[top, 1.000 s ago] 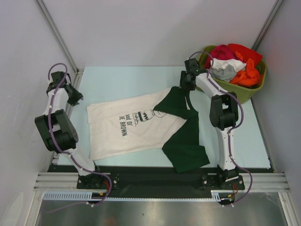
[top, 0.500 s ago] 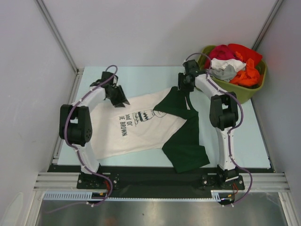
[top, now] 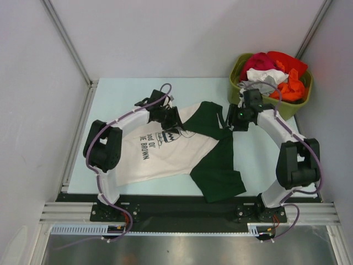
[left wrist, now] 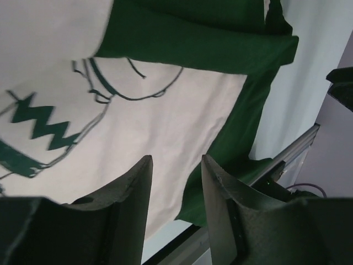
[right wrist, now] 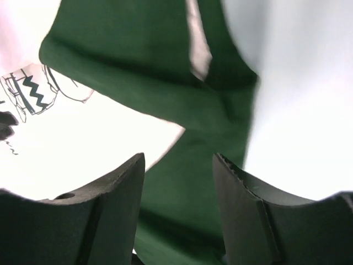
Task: Fold and stack the t-shirts
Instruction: Fold the tshirt
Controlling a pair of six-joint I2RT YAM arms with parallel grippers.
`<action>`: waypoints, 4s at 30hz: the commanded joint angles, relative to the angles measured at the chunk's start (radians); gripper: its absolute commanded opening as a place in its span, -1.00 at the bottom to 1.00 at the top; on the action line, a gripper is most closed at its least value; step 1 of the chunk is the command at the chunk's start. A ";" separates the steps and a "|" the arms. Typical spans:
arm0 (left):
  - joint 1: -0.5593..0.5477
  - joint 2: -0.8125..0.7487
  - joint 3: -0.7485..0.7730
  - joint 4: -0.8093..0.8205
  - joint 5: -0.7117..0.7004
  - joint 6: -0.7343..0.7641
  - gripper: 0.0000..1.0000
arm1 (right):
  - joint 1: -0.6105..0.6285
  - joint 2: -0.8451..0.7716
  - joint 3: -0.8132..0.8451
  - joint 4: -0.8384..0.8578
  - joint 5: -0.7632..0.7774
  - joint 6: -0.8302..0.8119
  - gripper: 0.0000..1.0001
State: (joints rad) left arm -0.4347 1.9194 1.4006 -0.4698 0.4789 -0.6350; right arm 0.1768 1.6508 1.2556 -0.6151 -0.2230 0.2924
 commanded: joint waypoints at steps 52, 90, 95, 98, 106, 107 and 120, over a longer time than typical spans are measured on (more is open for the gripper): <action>-0.119 0.029 0.182 -0.099 -0.063 0.049 -0.11 | 0.010 0.162 -0.036 0.363 -0.153 0.192 -1.00; 0.057 0.007 0.182 -0.061 -0.161 0.158 -0.26 | 0.079 0.917 0.981 0.685 -0.125 0.806 -0.47; 0.074 0.036 0.218 -0.061 -0.143 0.161 -0.18 | 0.047 0.815 0.967 0.415 -0.219 0.578 -0.19; 0.077 0.058 0.248 -0.061 -0.123 0.158 -0.17 | 0.032 0.736 0.926 0.307 -0.222 0.407 -0.16; 0.079 0.102 0.299 -0.062 -0.082 0.130 -0.19 | 0.032 0.728 0.843 0.232 -0.326 0.306 -0.18; 0.080 0.104 0.302 -0.063 -0.082 0.130 -0.19 | 0.036 0.731 0.843 0.219 -0.322 0.307 -0.17; 0.080 0.090 0.291 -0.066 -0.097 0.136 -0.16 | 0.107 0.784 0.892 0.052 -0.122 0.223 -0.14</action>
State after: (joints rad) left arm -0.3614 2.0293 1.6741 -0.5484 0.3717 -0.4973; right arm 0.2722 2.4294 2.1082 -0.5114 -0.4213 0.5652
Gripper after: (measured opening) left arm 0.422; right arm 0.428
